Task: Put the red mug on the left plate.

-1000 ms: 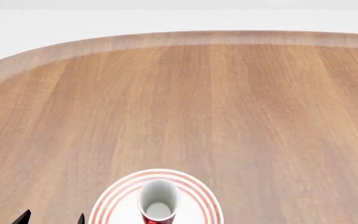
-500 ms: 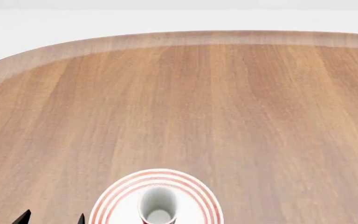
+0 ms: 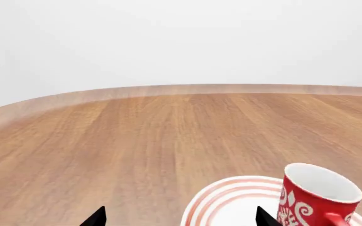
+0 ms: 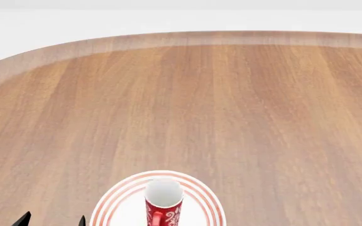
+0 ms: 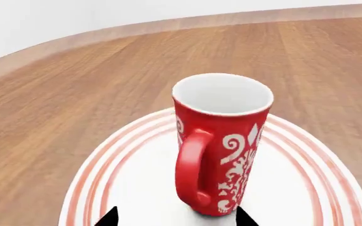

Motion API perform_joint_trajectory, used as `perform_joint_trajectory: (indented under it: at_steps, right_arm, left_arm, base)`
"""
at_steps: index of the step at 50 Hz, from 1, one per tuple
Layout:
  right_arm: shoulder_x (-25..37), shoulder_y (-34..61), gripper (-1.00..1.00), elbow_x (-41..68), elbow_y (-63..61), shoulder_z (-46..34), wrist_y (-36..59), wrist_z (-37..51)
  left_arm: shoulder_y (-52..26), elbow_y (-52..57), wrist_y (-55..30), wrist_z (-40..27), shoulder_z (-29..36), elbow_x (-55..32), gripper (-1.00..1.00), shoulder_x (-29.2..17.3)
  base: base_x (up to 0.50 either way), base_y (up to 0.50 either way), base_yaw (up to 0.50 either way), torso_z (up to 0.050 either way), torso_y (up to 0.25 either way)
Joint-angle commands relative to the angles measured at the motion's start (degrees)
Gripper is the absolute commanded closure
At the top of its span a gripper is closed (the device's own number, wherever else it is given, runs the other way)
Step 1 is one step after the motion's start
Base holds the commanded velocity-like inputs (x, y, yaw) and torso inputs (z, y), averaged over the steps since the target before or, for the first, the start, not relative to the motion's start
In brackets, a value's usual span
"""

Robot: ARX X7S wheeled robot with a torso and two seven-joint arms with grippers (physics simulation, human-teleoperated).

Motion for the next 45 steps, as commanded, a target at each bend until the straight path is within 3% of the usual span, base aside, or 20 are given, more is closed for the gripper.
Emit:
perform_joint_trajectory:
  at_steps: [1,20,45]
  right_arm:
    - [0.9,-0.5,-1.0,0.3,-2.3,-0.3,0.4,0.9]
    - [11.9,-7.3,-1.0,0.4,-32.2,-0.5,5.0,9.5]
    - [21.3,-13.6,-1.0,-3.5,-57.0,0.8,5.4,17.5]
  left_arm:
    - [0.2,0.8,-0.2,-0.3,0.2,-0.1,-1.0,-0.3]
    - [1.1,3.5,-0.7,-1.1,0.2,-0.5,-1.0,-1.3]
    - [5.4,15.6,-2.9,-4.3,1.2,1.2,-1.0,-4.1]
  base:
    - [0.0,0.0,0.0,0.0,0.0]
    - [0.0,0.0,0.0,0.0,0.0]
    - [0.0,0.0,0.0,0.0,0.0]
